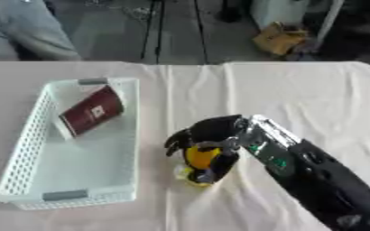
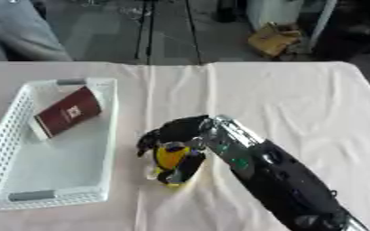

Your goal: Pick up objects on the table and place them in the box.

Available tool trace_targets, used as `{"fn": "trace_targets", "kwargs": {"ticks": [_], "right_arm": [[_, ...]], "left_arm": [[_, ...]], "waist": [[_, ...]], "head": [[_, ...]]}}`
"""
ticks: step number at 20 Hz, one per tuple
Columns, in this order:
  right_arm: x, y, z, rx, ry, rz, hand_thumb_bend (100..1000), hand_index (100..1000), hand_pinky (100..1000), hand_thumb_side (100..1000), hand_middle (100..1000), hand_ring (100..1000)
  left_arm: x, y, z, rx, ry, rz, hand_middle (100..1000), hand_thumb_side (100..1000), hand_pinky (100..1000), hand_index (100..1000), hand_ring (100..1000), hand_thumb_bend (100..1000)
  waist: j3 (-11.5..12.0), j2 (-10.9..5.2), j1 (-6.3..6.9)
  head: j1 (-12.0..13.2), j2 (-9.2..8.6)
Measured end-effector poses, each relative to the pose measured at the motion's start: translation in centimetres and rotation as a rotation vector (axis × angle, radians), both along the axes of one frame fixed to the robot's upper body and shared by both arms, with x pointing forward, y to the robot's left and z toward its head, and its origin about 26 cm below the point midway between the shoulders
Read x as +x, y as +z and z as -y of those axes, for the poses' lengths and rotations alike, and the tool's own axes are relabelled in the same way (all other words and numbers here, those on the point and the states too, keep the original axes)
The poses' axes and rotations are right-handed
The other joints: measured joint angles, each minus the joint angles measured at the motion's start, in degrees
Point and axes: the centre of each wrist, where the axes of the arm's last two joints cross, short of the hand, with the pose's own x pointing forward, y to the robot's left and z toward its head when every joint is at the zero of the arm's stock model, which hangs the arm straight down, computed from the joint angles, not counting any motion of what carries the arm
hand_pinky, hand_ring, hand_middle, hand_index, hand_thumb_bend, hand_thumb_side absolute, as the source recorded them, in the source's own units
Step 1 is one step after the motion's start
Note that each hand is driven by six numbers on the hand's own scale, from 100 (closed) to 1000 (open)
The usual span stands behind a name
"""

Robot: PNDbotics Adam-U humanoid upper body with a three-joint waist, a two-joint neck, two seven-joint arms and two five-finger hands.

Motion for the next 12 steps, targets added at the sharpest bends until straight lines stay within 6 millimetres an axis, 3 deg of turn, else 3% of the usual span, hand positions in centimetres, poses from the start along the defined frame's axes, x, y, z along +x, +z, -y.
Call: {"fn": "trace_targets", "kwargs": {"ticks": [3,6,12], "right_arm": [[-0.3,2.6,-0.1,0.036,0.029,0.061,231,917,222,150,957,519],[-0.7,5.0,-0.2,0.098,0.065,0.125,187,911,190,100,928,502],[-0.1,6.4,-0.9,0.286,-0.001,0.174,144,907,166,100,903,481]], "left_arm": [[0.0,0.0,0.0,0.0,0.0,0.0,799,855,548,827,814,548],[0.0,0.0,0.0,-0.001,0.0,-0.001,799,854,548,827,814,549],[0.1,0.1,0.2,-0.001,-0.011,0.001,799,850,550,827,813,552]], "waist": [[-0.08,-0.23,-0.13],[-0.03,-0.42,-0.37],[2.21,-0.61,-0.7]], "head": [[0.01,0.0],[0.03,0.0],[-0.43,0.02]]}}
